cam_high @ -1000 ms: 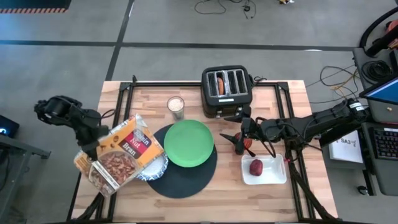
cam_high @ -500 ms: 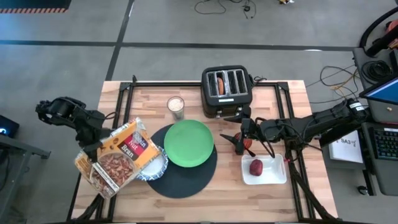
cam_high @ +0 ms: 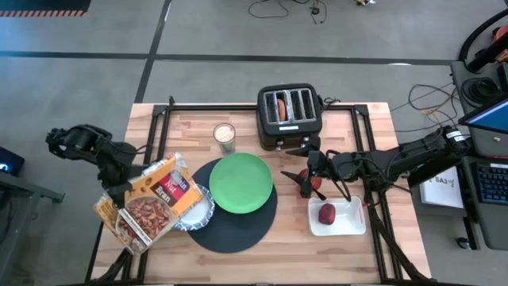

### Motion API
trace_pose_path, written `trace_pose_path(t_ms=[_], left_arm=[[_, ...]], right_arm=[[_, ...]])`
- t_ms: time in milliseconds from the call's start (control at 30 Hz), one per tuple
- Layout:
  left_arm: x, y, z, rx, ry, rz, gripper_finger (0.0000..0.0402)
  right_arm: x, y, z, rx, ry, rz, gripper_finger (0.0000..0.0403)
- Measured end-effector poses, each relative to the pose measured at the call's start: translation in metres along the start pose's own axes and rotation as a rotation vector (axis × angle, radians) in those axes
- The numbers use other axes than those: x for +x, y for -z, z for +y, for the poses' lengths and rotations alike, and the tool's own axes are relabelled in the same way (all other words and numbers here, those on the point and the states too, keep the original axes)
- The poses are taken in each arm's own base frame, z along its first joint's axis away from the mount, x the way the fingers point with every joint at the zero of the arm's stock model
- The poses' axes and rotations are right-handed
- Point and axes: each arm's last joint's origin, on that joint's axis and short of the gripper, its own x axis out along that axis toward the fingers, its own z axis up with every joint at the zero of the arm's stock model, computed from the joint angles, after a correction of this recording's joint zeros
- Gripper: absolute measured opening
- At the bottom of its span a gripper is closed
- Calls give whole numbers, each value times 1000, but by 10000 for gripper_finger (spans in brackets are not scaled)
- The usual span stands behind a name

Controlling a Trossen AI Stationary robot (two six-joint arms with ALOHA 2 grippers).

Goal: Arrange a breakfast setting
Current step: Pour the cereal from the cereal box into the white bowl

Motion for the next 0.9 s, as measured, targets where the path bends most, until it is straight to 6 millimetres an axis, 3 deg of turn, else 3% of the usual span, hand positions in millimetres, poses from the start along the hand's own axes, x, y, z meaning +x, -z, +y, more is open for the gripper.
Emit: trace_pose_path(t_ms=[900], left_arm=[[6,-10,-22,-103,5,87,1]], right_arm=[[-1,1,2,-45,-30,10,309]])
